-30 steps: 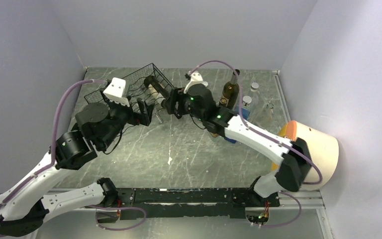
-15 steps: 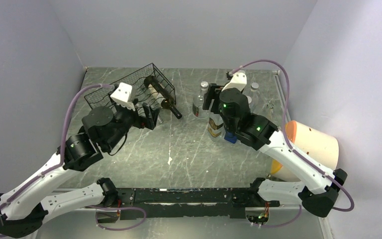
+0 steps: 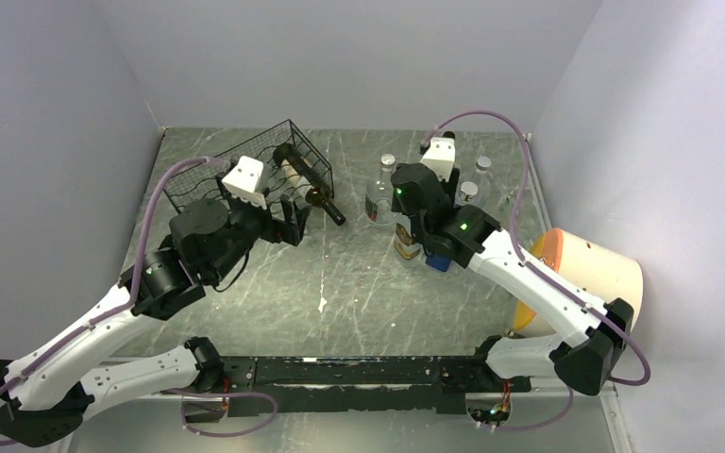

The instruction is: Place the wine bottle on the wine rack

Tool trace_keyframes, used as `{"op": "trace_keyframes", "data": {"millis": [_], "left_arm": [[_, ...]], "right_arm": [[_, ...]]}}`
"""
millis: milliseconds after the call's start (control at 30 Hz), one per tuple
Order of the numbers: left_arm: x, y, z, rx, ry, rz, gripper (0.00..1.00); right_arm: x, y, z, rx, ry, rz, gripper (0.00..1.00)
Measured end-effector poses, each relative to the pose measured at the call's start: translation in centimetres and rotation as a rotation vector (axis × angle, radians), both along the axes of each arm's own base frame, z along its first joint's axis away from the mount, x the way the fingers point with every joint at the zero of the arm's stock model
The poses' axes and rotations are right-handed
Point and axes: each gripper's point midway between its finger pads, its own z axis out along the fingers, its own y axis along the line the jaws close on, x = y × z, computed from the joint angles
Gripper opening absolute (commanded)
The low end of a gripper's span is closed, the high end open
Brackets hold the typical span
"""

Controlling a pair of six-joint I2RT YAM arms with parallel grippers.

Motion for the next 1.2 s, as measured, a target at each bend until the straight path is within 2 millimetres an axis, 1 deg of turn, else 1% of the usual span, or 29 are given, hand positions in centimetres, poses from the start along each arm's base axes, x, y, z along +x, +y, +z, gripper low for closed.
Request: {"op": "trace_keyframes", "data": {"millis": [167, 300, 400, 467, 500, 600, 733, 867, 1033, 1100, 1200], "left_arm": [[0.1, -0.2, -0.2, 0.006, 0.005, 0.0, 0.95], [0.3, -0.4, -0.5, 0.014, 0.012, 0.001, 0.95], [0.4, -0.5, -0.8, 0.017, 0.017, 0.0, 0.95], [0.5, -0.7, -1.1, 0.019, 0.023, 0.001, 0.95], [0.5, -0.7, -1.4, 0.023, 0.026, 0.001, 0.95], [0.8, -1.2, -2.4, 0.034, 0.035, 0.0, 0.95], [1.4, -2.2, -5.3, 0.07, 0.063, -0.009, 0.95], [1.7, -3.8, -10.0, 0.118, 0.102, -0.055, 0.95], [0.8, -6.0, -15.8, 0.139, 0.122, -0.189, 0.95], [0.3, -7.0, -17.4, 0.125, 0.124, -0.241, 0.95], [0.0, -8.4, -18.5, 0.089, 0.117, -0.301, 0.95]], "right_arm": [[0.7, -1.0, -1.1, -0.001, 0.017, -0.02, 0.56], [1.3, -1.8, -2.5, -0.01, 0.037, -0.025, 0.45], [1.6, -1.7, -3.0, -0.011, 0.041, -0.005, 0.32], [1.7, -1.2, -3.1, -0.008, 0.04, 0.025, 0.18], [1.6, -1.1, -3.0, -0.012, 0.042, 0.04, 0.13], [1.4, -0.6, -3.0, -0.012, 0.053, 0.096, 0.07], [0.7, 0.6, -2.9, -0.002, 0.076, 0.196, 0.0], [-0.3, 1.9, -2.9, 0.029, 0.102, 0.296, 0.0], [-1.6, 3.4, -2.4, 0.086, 0.118, 0.401, 0.0], [-2.1, 3.9, -1.9, 0.112, 0.113, 0.431, 0.0], [-2.6, 4.5, -1.3, 0.154, 0.11, 0.459, 0.0]]}}
